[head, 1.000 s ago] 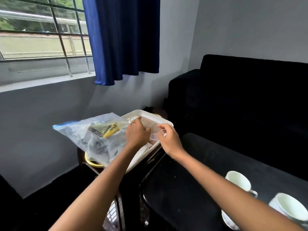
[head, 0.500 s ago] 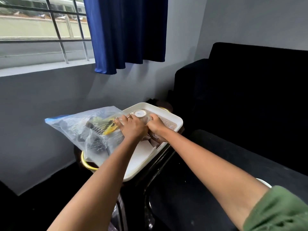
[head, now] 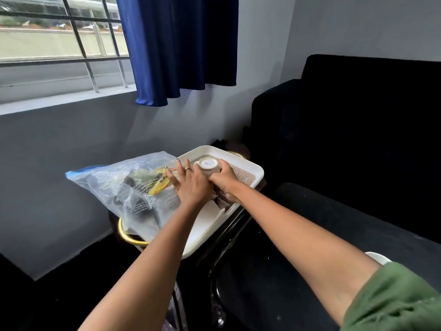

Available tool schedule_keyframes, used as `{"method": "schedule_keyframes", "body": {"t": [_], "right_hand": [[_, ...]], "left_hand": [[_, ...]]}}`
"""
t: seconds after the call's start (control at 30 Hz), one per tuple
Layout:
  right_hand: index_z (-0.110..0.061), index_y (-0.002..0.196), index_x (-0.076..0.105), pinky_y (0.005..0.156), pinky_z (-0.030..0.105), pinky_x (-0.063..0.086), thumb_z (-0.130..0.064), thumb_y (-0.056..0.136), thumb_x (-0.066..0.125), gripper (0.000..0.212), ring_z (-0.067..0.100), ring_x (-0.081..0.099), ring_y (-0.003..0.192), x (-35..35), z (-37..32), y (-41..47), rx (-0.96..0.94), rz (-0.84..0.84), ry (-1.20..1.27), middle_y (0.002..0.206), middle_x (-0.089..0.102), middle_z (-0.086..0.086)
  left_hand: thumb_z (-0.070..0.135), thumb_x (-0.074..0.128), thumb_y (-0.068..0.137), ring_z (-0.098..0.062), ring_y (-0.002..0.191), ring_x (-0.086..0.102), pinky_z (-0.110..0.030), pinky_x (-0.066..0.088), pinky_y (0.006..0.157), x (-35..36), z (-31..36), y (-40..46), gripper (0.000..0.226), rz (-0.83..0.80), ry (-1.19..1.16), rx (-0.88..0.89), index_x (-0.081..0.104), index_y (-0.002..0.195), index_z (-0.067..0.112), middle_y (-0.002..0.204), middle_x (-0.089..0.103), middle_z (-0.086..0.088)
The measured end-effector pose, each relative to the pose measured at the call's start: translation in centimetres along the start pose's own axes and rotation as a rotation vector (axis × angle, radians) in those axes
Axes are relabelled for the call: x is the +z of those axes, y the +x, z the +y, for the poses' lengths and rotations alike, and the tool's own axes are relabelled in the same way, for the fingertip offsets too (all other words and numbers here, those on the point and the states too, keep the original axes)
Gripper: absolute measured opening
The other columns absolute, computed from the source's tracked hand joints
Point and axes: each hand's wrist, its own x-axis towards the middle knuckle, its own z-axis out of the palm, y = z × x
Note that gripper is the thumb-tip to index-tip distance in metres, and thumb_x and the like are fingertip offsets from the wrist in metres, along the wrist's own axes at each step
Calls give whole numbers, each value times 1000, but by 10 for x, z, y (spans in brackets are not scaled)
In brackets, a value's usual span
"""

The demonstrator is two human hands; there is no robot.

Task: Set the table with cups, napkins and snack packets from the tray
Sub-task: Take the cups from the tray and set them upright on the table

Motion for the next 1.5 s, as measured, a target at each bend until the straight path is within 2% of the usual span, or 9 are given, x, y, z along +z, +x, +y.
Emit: {"method": "schedule_keyframes", "body": {"t": [0.33, 0.5, 0.6, 0.67, 0.9, 1.07, 1.17, 1.4, 1.5], "right_hand": [[-14, 126, 48, 90, 35, 52, -9, 70, 77, 63, 22, 59, 107, -26, -3, -27, -142, 167, 125, 122, 56, 10], [-15, 112, 51, 74, 24, 50, -8, 65, 82, 57, 14, 60, 92, -40, -13, -65, -203, 261, 271, 110, 59, 8], [-13, 110, 49, 69, 19, 50, -8, 65, 82, 57, 14, 61, 90, -50, -16, -93, -251, 301, 280, 113, 58, 12], [-13, 110, 49, 74, 26, 54, -10, 65, 83, 56, 19, 62, 95, -59, -16, -112, -289, 316, 247, 117, 55, 16], [-22, 106, 55, 90, 38, 52, -19, 63, 85, 53, 20, 58, 104, -103, -8, -179, -369, 376, 129, 115, 57, 15], [-26, 106, 54, 81, 26, 53, -26, 61, 86, 55, 10, 61, 98, -132, 7, -229, -370, 381, 177, 108, 63, 2], [-31, 103, 55, 80, 23, 52, -26, 63, 84, 50, 4, 62, 94, -142, 16, -255, -348, 391, 234, 102, 63, -7], [-34, 102, 52, 65, 8, 48, -29, 67, 81, 46, -6, 63, 86, -163, 34, -299, -324, 406, 277, 100, 65, -7], [-31, 105, 52, 83, 19, 50, -26, 69, 80, 46, 4, 60, 103, -172, 41, -312, -309, 375, 267, 110, 63, -2]], "left_hand": [[10, 41, 86, -24, 147, 10, -47, -19, 112, -5, 25, -38, 70, 136, -213, 63, 14, 150, 14, 152, 34, -4], [6, 46, 82, -21, 130, 42, -41, 9, 116, -14, 39, -69, 68, 239, -611, 122, 26, 147, 14, 134, 56, -2], [3, 52, 84, -12, 106, 53, -14, 37, 94, -21, 47, -98, 60, 265, -935, 207, 34, 141, 15, 117, 56, 8], [-3, 49, 84, -2, 101, 49, -1, 33, 81, -28, 52, -117, 64, 238, -1021, 227, 31, 143, 15, 117, 51, 9], [-13, 41, 84, 19, 109, 43, 1, 29, 95, -43, 75, -184, 61, 224, -1159, 270, 41, 138, 14, 125, 49, 14], [6, 46, 92, -12, 120, 51, -27, 40, 102, -53, 95, -223, 40, 16, -1489, -73, 48, 130, 17, 130, 54, 0], [39, 51, 92, -19, 119, 51, -38, 42, 102, -57, 102, -235, 42, -364, -1525, -377, 50, 129, 20, 131, 52, 0], [45, 53, 91, -14, 83, 72, -31, 56, 74, -55, 112, -258, 42, -729, -1791, -264, 63, 114, 12, 91, 75, -3], [36, 60, 89, -14, 76, 73, -26, 57, 65, -54, 113, -266, 29, -738, -1810, -236, 65, 103, 11, 81, 76, -3]]}}
